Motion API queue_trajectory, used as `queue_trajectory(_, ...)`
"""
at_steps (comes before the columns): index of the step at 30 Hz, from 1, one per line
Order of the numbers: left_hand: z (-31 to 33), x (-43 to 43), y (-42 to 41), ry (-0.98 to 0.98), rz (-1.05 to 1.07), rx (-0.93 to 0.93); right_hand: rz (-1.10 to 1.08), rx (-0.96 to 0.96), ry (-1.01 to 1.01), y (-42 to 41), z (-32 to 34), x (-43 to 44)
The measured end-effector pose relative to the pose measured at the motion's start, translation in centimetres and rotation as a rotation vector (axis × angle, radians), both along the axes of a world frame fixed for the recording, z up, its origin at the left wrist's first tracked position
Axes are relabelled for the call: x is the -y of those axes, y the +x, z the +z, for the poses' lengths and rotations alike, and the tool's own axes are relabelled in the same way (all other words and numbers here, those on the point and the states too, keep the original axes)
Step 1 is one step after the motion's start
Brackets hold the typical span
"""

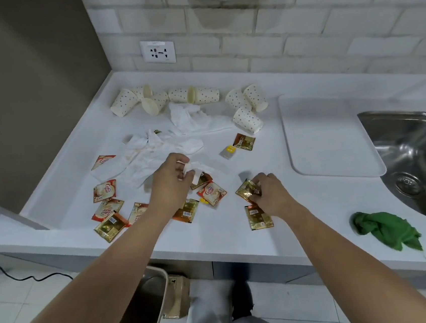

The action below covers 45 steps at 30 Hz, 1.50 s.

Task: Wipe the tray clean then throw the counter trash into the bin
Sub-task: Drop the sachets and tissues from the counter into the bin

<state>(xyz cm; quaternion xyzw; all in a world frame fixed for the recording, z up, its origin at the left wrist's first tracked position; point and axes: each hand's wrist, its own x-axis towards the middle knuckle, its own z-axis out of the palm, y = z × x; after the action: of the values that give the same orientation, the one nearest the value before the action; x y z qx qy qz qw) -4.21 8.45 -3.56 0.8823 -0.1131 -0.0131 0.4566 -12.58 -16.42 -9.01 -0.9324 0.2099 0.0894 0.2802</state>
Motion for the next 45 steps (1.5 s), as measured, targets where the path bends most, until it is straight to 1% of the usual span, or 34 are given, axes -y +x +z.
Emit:
queue_trajectory(3, 0.5, 0.5, -0.6, 0.007, -0.029, -0.005, -0.132, 0.114, 0.083, 0.4, -0.4, 0.6)
queue_trajectory(7, 0.5, 0.4, -0.9, 0.095, -0.08, 0.073, -0.252, 0.339, 0.264, 0.7, 1.7, 0.8)
queue_trajectory(9, 0.7, 0.4, -0.9, 0.133, -0.062, 0.08, -0.294, 0.462, 0.491, 0.8, 3.8, 0.2)
queue_trajectory(11, 1.0, 0.8, -1.0, 0.109, -0.033, 0.012, -0.263, 0.52, 0.771, 1.2, 5.9, -1.1)
queue_trajectory(12, 1.3, 1.1, -1.1, 0.064, -0.03, -0.046, -0.22, 0.522, 0.852, 1.4, 6.7, -2.0)
queue_trajectory(13, 1.6, 1.4, -1.3, -0.011, -0.046, -0.12, -0.172, 0.516, 0.883, 1.7, 7.2, -2.9)
queue_trajectory(14, 1.9, 1.7, -1.4, -0.114, -0.08, -0.212, -0.123, 0.507, 0.879, 2.0, 7.5, -3.8)
queue_trajectory(16, 2.5, 2.1, -1.7, -0.331, -0.134, -0.411, -0.04, 0.494, 0.799, 2.5, 7.4, -4.9)
queue_trajectory(17, 2.8, 2.3, -1.8, -0.419, -0.142, -0.48, -0.019, 0.484, 0.75, 2.5, 7.2, -5.2)
queue_trajectory(18, 2.9, 2.3, -1.9, -0.462, -0.136, -0.495, -0.01, 0.474, 0.707, 2.6, 7.0, -5.2)
queue_trajectory(19, 2.7, 2.2, -1.7, -0.453, -0.118, -0.465, -0.012, 0.465, 0.682, 2.5, 6.9, -5.2)
queue_trajectory(21, 2.3, 1.8, -1.6, -0.335, -0.072, -0.344, -0.056, 0.46, 0.659, 2.1, 6.9, -4.8)
queue_trajectory(22, 2.0, 1.5, -1.5, -0.295, -0.058, -0.302, -0.072, 0.445, 0.623, 1.8, 6.9, -4.4)
queue_trajectory(23, 1.8, 1.1, -1.4, -0.289, -0.044, -0.288, -0.059, 0.404, 0.543, 1.4, 6.8, -3.8)
queue_trajectory(24, 1.6, 0.8, -1.4, -0.294, -0.031, -0.289, -0.008, 0.32, 0.404, 0.9, 6.6, -3.1)
queue_trajectory(26, 1.4, -0.1, -1.5, -0.313, -0.016, -0.3, 0.155, 0.022, 0.092, -0.5, 5.6, -2.0)
queue_trajectory(27, 1.3, -0.4, -1.7, -0.325, -0.012, -0.307, 0.213, -0.129, -0.012, -1.2, 5.0, -1.7)
queue_trajectory(28, 1.2, -0.9, -2.0, -0.332, -0.009, -0.308, 0.243, -0.232, -0.08, -2.2, 4.1, -1.7)
queue_trajectory(29, 1.0, -1.1, -2.1, -0.332, -0.001, -0.31, 0.258, -0.277, -0.126, -2.8, 3.2, -1.7)
queue_trajectory(31, 0.8, -1.6, -2.5, -0.316, 0.008, -0.314, 0.254, -0.24, -0.192, -3.8, 1.7, -1.9)
queue_trajectory(33, 0.7, -2.2, -3.0, -0.314, -0.004, -0.32, 0.217, -0.184, -0.19, -4.3, 1.1, -2.0)
queue_trajectory(35, 0.6, -2.9, -3.3, -0.304, -0.009, -0.324, 0.154, -0.176, -0.111, -4.3, 1.0, -1.9)
queue_trajectory(37, 0.4, -3.5, -3.3, -0.296, -0.013, -0.333, 0.069, -0.117, 0.006, -3.9, 0.6, -1.3)
queue_trajectory(39, 0.4, -3.8, -3.2, -0.301, -0.013, -0.342, -0.052, 0.015, 0.154, -3.3, 0.8, -0.7)
queue_trajectory(41, 0.5, -3.8, -2.9, -0.32, -0.015, -0.348, -0.157, 0.102, 0.291, -2.3, 1.3, -0.3)
queue_trajectory(42, 0.5, -3.7, -2.7, -0.324, -0.014, -0.349, -0.166, 0.132, 0.311, -1.6, 1.5, -0.1)
queue_trajectory(45, 0.7, -3.3, -2.0, -0.33, -0.007, -0.356, -0.128, 0.196, 0.249, 0.9, 1.8, 0.5)
